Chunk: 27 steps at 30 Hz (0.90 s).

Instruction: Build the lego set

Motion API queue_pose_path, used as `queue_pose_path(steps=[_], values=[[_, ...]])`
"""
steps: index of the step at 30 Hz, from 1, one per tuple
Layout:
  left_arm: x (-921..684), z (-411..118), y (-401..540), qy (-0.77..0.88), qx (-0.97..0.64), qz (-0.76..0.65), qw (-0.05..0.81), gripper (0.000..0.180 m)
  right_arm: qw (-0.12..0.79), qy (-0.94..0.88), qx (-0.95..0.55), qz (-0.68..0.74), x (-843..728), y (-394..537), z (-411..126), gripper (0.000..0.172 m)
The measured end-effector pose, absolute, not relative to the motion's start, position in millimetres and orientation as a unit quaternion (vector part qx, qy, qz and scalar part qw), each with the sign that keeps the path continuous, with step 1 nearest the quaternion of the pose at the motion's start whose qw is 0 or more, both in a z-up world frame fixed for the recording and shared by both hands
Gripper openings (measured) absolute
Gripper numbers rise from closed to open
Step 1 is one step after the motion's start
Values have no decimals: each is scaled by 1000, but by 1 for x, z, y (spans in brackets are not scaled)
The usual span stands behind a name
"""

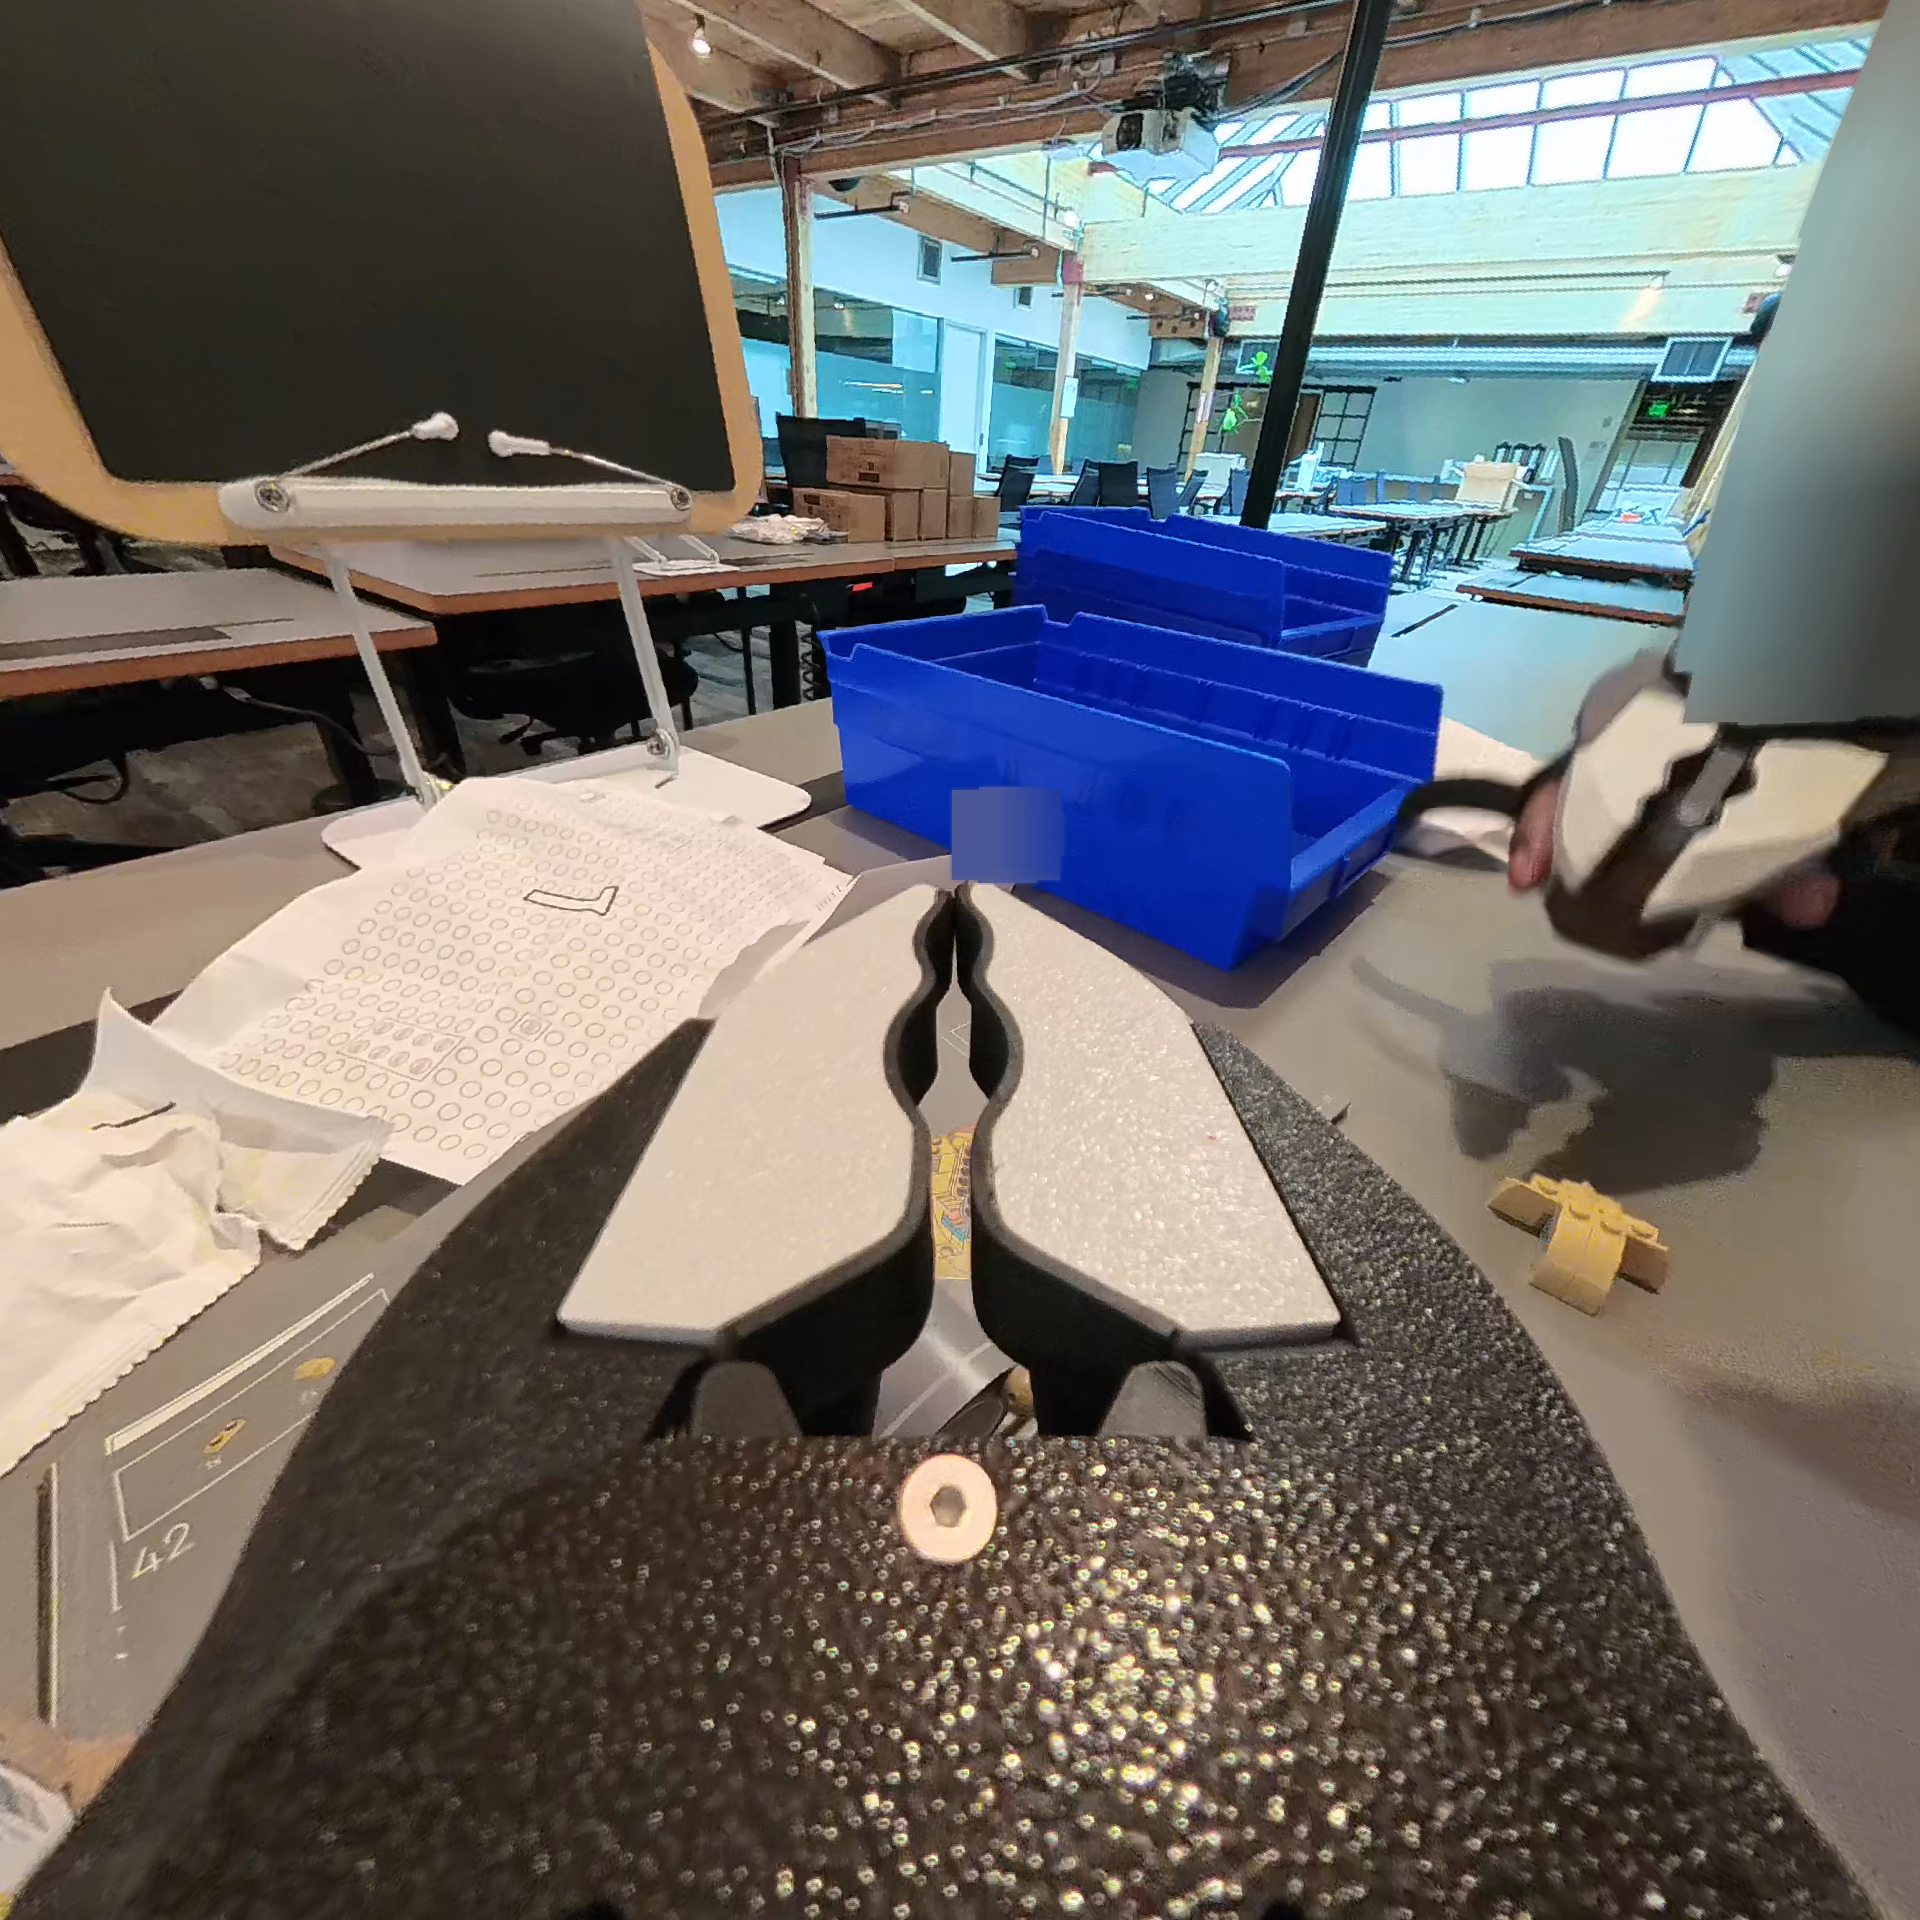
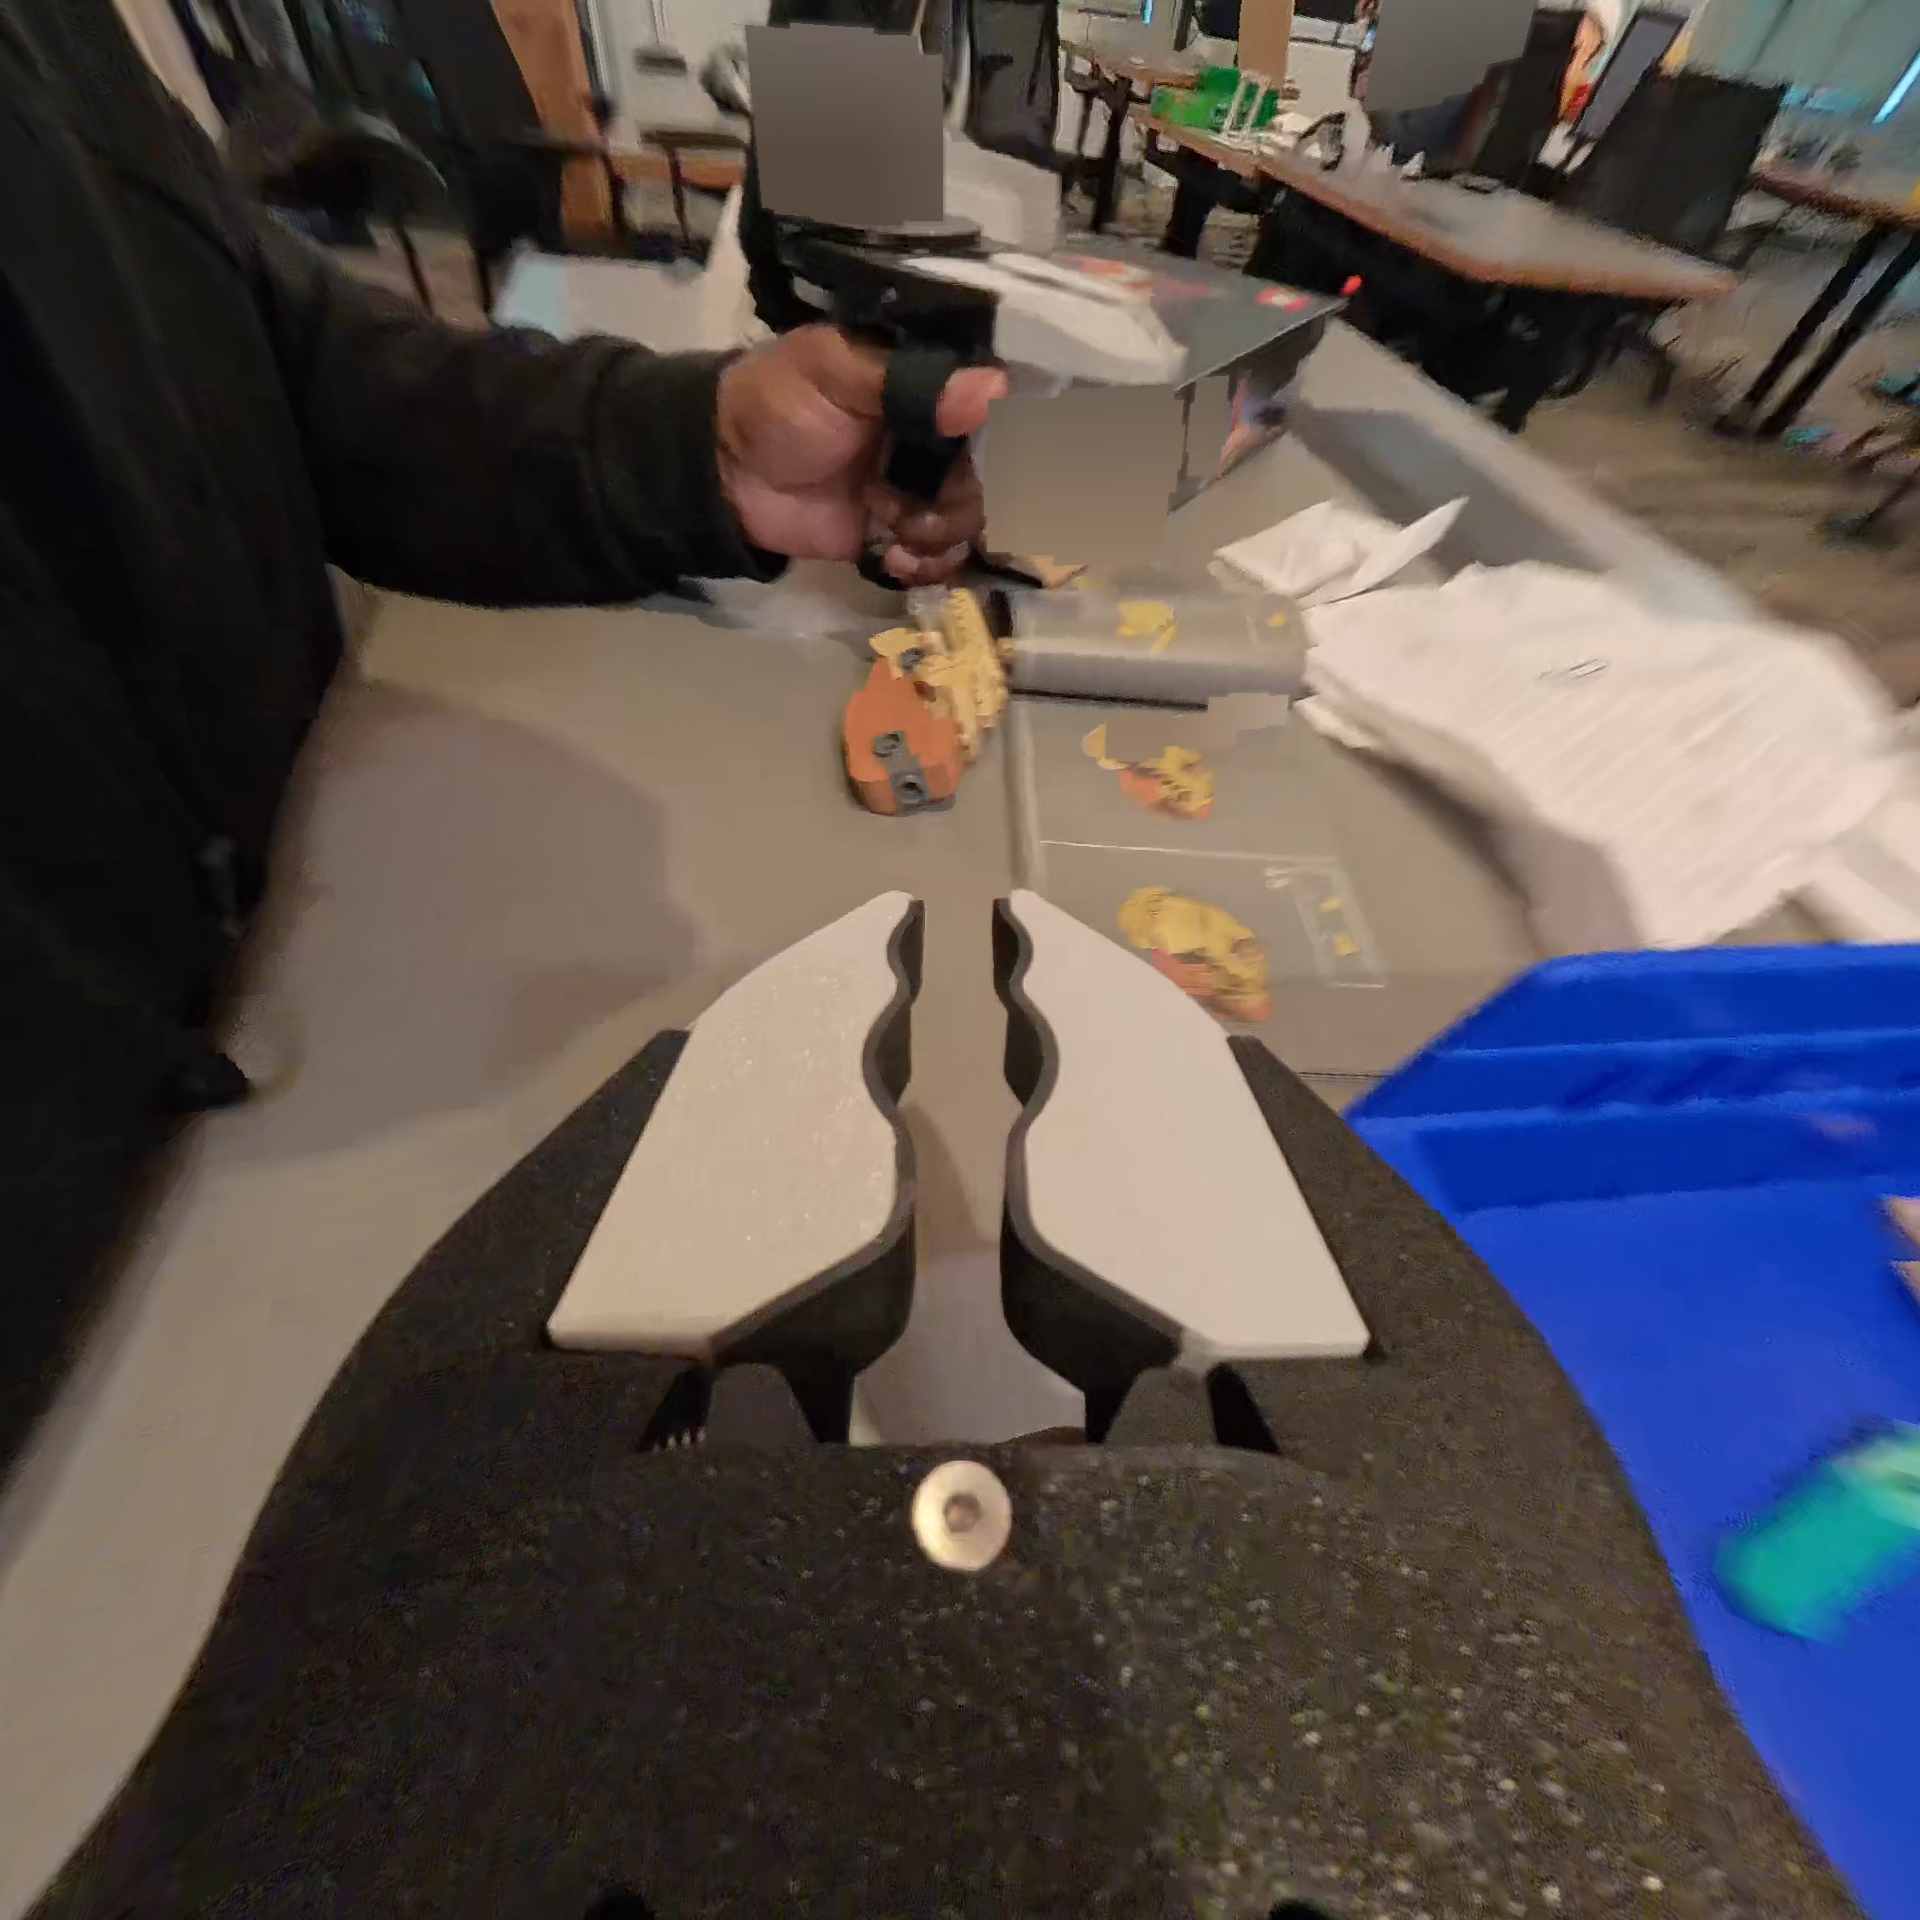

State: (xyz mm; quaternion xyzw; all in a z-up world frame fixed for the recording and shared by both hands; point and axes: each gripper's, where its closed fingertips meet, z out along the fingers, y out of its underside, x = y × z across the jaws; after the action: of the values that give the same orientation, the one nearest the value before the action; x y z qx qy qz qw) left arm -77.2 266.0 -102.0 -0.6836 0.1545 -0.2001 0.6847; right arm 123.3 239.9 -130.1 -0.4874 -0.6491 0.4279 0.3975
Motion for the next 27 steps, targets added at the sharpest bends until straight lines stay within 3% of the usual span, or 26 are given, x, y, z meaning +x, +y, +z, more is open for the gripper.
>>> queue_pose_path(steps=[3, 5, 10, 17, 27], values=[[-73, -102, 265, 167, -683, -184, 686, 0, 453, -707, -459, 289, 145, 288, -98, 13], [-69, -102, 264, 178, -682, -173, 688, 0, 441, -762, -448, 156, 160, 342, -91, 14], [-64, -101, 262, 216, -679, -121, 691, 0, 269, -837, -469, -81, 189, 496, -115, 31], [-66, -101, 262, 219, -678, -114, 692, 0, 43, -873, -461, -152, 190, 562, -189, 44], [-66, -106, 264, 215, -683, -124, 687, 0, -49, -856, -463, -223, 202, 589, -224, 42]])
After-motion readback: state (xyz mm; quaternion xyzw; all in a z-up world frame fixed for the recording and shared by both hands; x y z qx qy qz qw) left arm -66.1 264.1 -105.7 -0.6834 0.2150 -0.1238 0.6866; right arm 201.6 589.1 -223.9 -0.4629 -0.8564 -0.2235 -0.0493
